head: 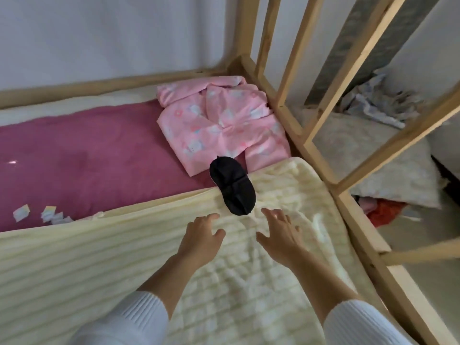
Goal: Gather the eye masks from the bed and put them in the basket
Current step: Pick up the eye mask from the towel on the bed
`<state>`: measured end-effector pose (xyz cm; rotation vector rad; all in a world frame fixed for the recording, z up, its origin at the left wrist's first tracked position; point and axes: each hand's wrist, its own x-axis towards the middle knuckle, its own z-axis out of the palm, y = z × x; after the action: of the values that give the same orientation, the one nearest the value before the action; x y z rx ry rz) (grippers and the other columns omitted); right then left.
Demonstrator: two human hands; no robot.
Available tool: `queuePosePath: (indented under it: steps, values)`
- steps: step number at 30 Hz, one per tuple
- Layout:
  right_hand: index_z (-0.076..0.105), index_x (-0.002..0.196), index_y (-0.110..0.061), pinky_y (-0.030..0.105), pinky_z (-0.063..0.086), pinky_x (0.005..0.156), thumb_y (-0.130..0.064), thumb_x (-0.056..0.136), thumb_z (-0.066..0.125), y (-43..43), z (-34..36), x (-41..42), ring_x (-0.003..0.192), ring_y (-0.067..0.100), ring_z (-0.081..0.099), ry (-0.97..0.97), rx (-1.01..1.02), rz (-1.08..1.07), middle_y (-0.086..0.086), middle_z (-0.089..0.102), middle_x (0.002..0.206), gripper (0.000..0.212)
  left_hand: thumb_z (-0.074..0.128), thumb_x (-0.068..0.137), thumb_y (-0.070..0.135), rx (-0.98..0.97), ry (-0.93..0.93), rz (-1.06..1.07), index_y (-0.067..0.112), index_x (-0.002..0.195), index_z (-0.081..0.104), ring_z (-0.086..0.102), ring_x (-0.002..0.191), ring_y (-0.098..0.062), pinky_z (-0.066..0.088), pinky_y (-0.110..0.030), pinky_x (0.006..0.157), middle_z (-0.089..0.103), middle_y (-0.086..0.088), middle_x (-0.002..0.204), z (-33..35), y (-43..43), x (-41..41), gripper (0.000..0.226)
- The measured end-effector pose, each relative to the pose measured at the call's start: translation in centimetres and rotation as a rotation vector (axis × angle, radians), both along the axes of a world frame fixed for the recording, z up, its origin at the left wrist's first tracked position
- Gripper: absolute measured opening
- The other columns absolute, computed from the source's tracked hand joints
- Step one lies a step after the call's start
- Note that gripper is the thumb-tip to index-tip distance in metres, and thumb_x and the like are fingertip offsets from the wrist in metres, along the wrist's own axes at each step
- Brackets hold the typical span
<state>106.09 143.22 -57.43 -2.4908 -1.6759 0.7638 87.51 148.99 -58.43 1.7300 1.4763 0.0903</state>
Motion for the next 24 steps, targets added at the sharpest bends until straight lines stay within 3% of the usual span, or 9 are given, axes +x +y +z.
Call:
queuePosePath:
  steps: [5, 7, 9, 12, 15, 18, 21, 23, 24]
  values:
    - [0.008, 0.148, -0.028, 0.044, 0.036, 0.101, -0.031, 0.084, 0.064, 4.9, -6.7, 0.5, 0.133, 0.023, 0.033, -0.192, 0.184, 0.205, 0.004, 0.027, 0.153, 0.085, 0.053, 0.088, 0.034, -0.195, -0.324, 0.29, 0.028, 0.13, 0.054, 0.061, 0.098, -0.012, 0.049, -0.026, 0.069, 0.062, 0.001, 0.12, -7.0, 4.0, 2.5, 0.042]
    - [0.014, 0.147, -0.027, 0.042, 0.035, 0.097, -0.024, 0.086, 0.059, 6.4, -8.4, 0.6, 0.128, 0.023, 0.039, -0.236, 0.246, 0.266, 0.002, 0.041, 0.144, 0.076, 0.057, 0.085, 0.034, -0.241, -0.425, 0.45, 0.021, 0.115, 0.061, 0.067, 0.087, -0.014, 0.055, -0.031, 0.069, 0.069, 0.001, 0.105, -8.3, 5.2, 3.4, 0.033]
    - [0.033, 0.14, -0.021, 0.04, 0.034, 0.091, -0.014, 0.088, 0.053, 7.4, -9.2, 0.6, 0.115, 0.023, 0.05, -0.235, 0.309, 0.314, 0.001, 0.059, 0.124, 0.057, 0.061, 0.084, 0.032, -0.313, -0.528, 0.585, 0.012, 0.102, 0.067, 0.071, 0.077, -0.018, 0.058, -0.032, 0.068, 0.075, -0.007, 0.094, -9.1, 6.2, 4.2, 0.028]
    - [0.059, 0.112, -0.014, 0.036, 0.04, 0.08, -0.004, 0.086, 0.051, 7.4, -8.5, 0.3, 0.094, 0.023, 0.059, -0.027, 0.397, 0.288, 0.003, 0.069, 0.101, 0.029, 0.061, 0.086, 0.031, -0.493, -0.654, 0.698, 0.01, 0.098, 0.069, 0.073, 0.078, -0.02, 0.057, -0.029, 0.063, 0.076, -0.01, 0.091, -8.9, 7.2, 4.7, 0.026]
    - [0.063, 0.092, -0.018, 0.036, 0.051, 0.064, -0.004, 0.084, 0.054, 6.0, -5.7, -0.7, 0.071, 0.018, 0.059, 0.259, 0.362, 0.189, -0.002, 0.067, 0.079, 0.018, 0.057, 0.089, 0.031, -0.638, -0.784, 0.766, 0.01, 0.102, 0.067, 0.073, 0.088, -0.025, 0.059, -0.03, 0.063, 0.075, -0.013, 0.097, -7.5, 7.4, 4.0, 0.027]
    - [0.059, 0.081, -0.025, 0.039, 0.052, 0.056, -0.022, 0.084, 0.059, 3.7, -2.1, -2.1, 0.06, 0.02, 0.058, 0.46, 0.282, 0.106, 0.002, 0.064, 0.066, 0.005, 0.05, 0.091, 0.017, -0.682, -0.772, 0.748, 0.004, 0.106, 0.063, 0.071, 0.09, -0.027, 0.058, -0.03, 0.056, 0.07, -0.016, 0.104, -4.9, 6.3, 2.9, 0.024]
    - [0.058, 0.094, -0.039, 0.026, 0.034, 0.038, -0.054, 0.077, 0.06, 1.2, 1.9, -3.1, 0.041, 0.016, 0.043, 0.637, 0.178, 0.06, 0.0, 0.054, 0.05, 0.022, 0.047, 0.087, 0.003, -0.678, -0.665, 0.612, 0.006, 0.105, 0.064, 0.074, 0.079, -0.024, 0.058, -0.029, 0.058, 0.072, -0.015, 0.097, -1.9, 3.6, 1.1, 0.025]
    - [0.061, 0.098, -0.04, 0.018, 0.029, 0.038, -0.055, 0.071, 0.054, -0.6, 4.3, -3.3, 0.042, 0.008, 0.038, 0.628, 0.019, 0.144, -0.005, 0.047, 0.05, 0.031, 0.052, 0.083, -0.001, -0.626, -0.584, 0.51, 0.02, 0.1, 0.064, 0.075, 0.072, -0.025, 0.059, -0.029, 0.057, 0.074, -0.015, 0.091, 0.4, 1.2, -0.3, 0.03]
    - [0.065, 0.093, -0.031, 0.018, 0.028, 0.039, -0.051, 0.071, 0.052, -1.5, 5.6, -3.4, 0.044, 0.009, 0.039, 0.576, -0.047, 0.196, -0.004, 0.046, 0.051, 0.033, 0.053, 0.082, -0.003, -0.583, -0.536, 0.461, 0.023, 0.098, 0.064, 0.075, 0.071, -0.026, 0.06, -0.029, 0.057, 0.075, -0.015, 0.089, 1.7, 0.0, -1.0, 0.032]
